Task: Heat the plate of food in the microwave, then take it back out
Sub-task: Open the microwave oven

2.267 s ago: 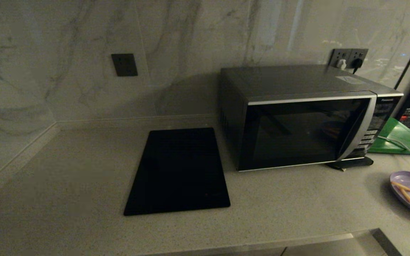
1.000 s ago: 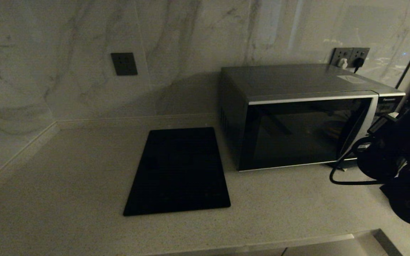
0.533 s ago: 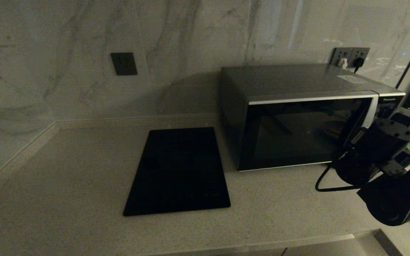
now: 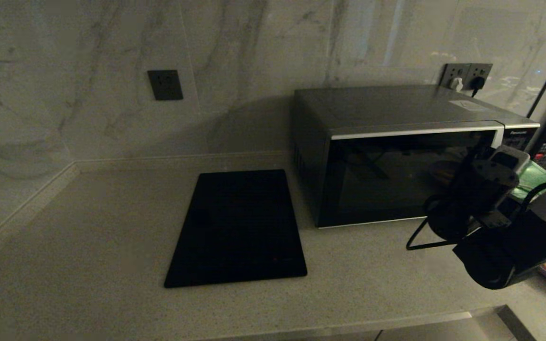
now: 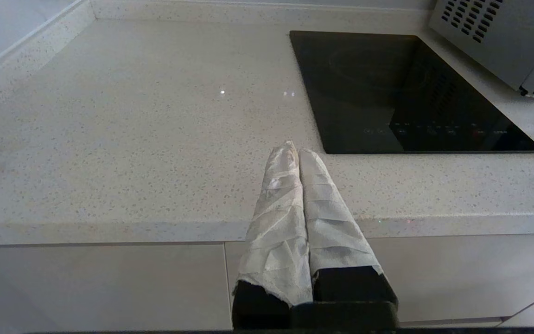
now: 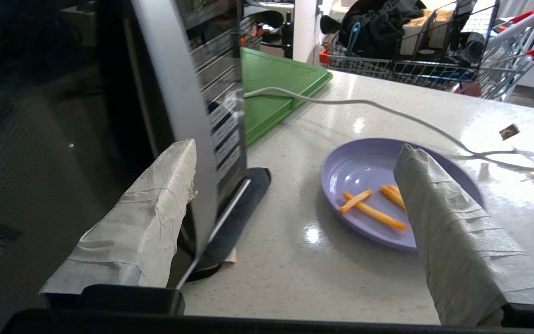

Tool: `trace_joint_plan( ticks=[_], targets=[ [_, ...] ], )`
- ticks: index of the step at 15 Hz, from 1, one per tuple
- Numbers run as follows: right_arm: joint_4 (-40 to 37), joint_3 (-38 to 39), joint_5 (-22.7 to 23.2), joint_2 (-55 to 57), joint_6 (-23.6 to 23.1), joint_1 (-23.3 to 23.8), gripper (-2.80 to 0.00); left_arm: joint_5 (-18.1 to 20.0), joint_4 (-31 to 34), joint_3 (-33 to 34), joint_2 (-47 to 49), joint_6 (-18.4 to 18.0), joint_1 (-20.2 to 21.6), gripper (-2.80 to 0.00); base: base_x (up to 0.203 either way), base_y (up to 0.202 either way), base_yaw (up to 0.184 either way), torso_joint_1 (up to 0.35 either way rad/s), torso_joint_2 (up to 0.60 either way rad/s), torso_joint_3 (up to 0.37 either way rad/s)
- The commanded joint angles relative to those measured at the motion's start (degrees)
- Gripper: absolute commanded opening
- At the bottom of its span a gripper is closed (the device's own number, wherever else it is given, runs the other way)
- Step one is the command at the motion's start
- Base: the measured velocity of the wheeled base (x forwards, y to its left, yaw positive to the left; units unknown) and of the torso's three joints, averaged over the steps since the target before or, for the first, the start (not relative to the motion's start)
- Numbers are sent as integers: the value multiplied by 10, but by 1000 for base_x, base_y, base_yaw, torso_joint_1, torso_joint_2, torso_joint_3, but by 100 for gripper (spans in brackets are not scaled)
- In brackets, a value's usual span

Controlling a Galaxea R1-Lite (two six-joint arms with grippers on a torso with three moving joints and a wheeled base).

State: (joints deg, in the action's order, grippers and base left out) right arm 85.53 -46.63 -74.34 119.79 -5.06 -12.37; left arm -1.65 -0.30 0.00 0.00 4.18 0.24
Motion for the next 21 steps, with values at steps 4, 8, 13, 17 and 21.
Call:
trace_joint_plan(
  ticks=[4, 8, 13, 17, 21],
  targets=[
    [5, -65, -5, 74, -1, 1, 0, 0, 0, 0, 1, 0, 0, -280, 0, 0, 0, 0, 0, 0],
    [5, -123, -5, 109, -20, 2, 0, 0, 0, 0, 1, 0, 0, -280, 0, 0, 0, 0, 0, 0],
    [5, -164, -6, 132, -45, 28, 0, 0, 0, 0, 1, 0, 0, -280, 0, 0, 0, 0, 0, 0],
    [5, -172, -6, 132, -57, 58, 0, 0, 0, 0, 1, 0, 0, -280, 0, 0, 0, 0, 0, 0],
    [9, -156, -18, 120, -57, 64, 0, 0, 0, 0, 0, 0, 0, -280, 0, 0, 0, 0, 0, 0]
  ],
)
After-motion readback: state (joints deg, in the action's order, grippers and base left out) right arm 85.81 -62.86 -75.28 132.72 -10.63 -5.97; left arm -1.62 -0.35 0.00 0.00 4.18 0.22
